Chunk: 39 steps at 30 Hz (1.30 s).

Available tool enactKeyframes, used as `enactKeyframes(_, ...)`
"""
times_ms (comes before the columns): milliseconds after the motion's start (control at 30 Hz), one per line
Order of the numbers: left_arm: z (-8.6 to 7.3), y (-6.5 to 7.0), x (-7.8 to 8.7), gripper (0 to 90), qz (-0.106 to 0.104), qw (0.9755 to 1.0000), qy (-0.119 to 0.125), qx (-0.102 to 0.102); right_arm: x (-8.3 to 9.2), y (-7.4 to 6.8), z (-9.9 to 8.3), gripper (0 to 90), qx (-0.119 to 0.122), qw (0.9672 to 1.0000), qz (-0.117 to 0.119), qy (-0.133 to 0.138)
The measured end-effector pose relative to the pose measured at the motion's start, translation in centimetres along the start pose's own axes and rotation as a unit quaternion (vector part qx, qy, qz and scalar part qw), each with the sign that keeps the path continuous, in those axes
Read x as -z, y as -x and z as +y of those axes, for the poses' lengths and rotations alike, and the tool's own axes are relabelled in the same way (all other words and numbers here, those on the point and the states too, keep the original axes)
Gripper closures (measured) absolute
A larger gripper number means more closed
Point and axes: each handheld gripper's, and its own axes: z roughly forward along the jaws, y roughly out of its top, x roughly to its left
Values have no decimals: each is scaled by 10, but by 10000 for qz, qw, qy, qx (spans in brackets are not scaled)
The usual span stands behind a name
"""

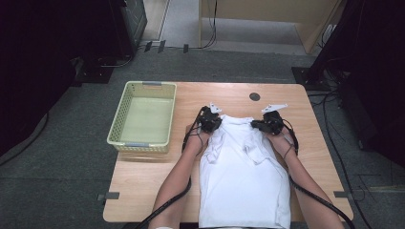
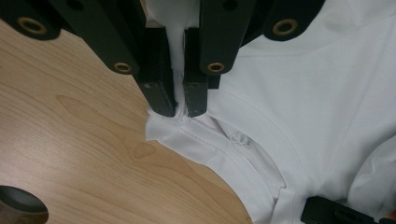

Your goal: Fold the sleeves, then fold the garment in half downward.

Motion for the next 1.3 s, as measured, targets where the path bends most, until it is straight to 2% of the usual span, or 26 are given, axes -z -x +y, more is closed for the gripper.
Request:
enactKeyframes(200,0,-10,4,875,-171,9986,-46,499,-2,-2,5,841,-54,10000,45,-54)
enactKeyframes(267,1,-15,6,878,-232,9978,62,615,-2,-3,7,840,-14,10000,-3,-46)
enactKeyframes(367,1,-20,10,879,-182,9972,67,723,-3,-3,13,841,42,10000,-57,-42)
enactKeyframes(500,1,-27,12,878,-94,9970,61,770,-7,-4,21,837,-25,10000,-41,-34)
enactKeyframes(633,0,-37,10,879,-143,9937,144,1101,-10,-7,28,836,-22,10000,-48,61)
enactKeyframes(733,1,-43,9,879,-31,9934,62,1142,-15,-8,34,836,18,9999,-112,40)
enactKeyframes(833,4,-49,10,878,87,9929,24,1182,-18,-6,40,836,-51,9999,-121,70)
enactKeyframes(900,6,-53,11,878,150,9934,-28,1135,-20,-4,44,836,-90,9998,-156,48)
enactKeyframes(967,8,-58,12,878,257,9927,-88,1178,-21,-2,49,836,-68,9998,-206,36)
enactKeyframes(1100,13,-66,17,878,418,9913,-53,1249,-18,0,58,839,-232,9993,-156,231)
enactKeyframes(1233,21,-69,23,878,508,9920,35,1152,-15,-5,68,859,-22,9995,-217,232)
enactKeyframes(1300,26,-69,29,879,557,9918,159,1137,-12,-9,73,863,113,9993,-274,244)
